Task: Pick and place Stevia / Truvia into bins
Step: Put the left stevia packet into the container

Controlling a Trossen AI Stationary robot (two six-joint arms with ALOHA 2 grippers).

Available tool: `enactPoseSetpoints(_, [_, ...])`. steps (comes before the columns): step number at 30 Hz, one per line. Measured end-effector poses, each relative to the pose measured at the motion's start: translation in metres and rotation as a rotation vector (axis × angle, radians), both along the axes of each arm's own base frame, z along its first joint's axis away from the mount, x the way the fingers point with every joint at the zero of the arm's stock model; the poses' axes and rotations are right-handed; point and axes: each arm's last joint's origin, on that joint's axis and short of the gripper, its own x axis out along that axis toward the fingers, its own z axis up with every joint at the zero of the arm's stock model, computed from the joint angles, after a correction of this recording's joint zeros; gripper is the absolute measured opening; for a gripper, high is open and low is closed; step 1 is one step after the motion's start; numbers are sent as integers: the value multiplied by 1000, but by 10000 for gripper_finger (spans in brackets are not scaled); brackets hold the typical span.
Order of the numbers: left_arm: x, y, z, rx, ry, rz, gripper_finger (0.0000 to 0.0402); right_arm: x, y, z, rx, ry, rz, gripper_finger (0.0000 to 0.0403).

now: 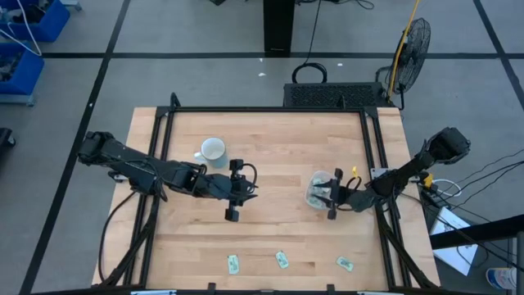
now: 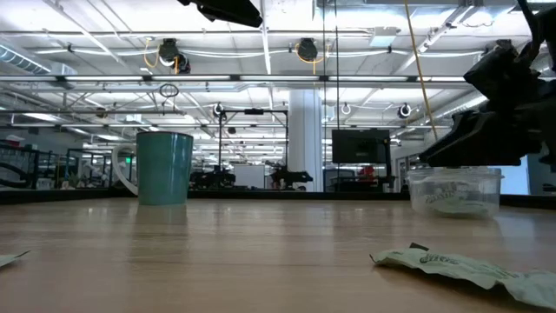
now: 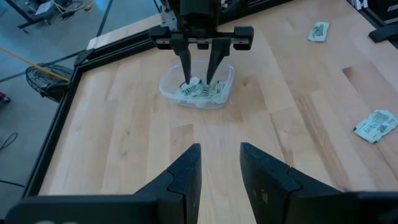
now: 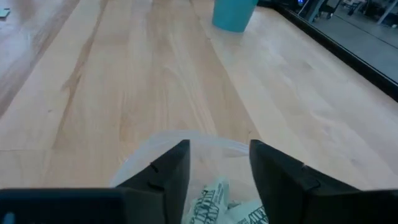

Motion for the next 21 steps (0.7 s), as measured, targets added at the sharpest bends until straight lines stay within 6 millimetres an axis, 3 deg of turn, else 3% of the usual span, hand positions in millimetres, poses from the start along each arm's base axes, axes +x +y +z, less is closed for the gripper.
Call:
enactPoseSetpoints(5, [0,0,0,-1,0,1,118,-1,3,0,-37,9,35,196])
enactPoseSetpoints(10, [0,0,0,-4,0,2,118,-3,10,10,-33,-59,91,205])
enactPoseSetpoints(15, [-2,-5,1,-49,-2,18,118,3,25,40,-72,-178,180,204])
enactPoseSetpoints(21, [-8,-10,-3,-129,44,63,118,24,48,78,19,-203,330,204])
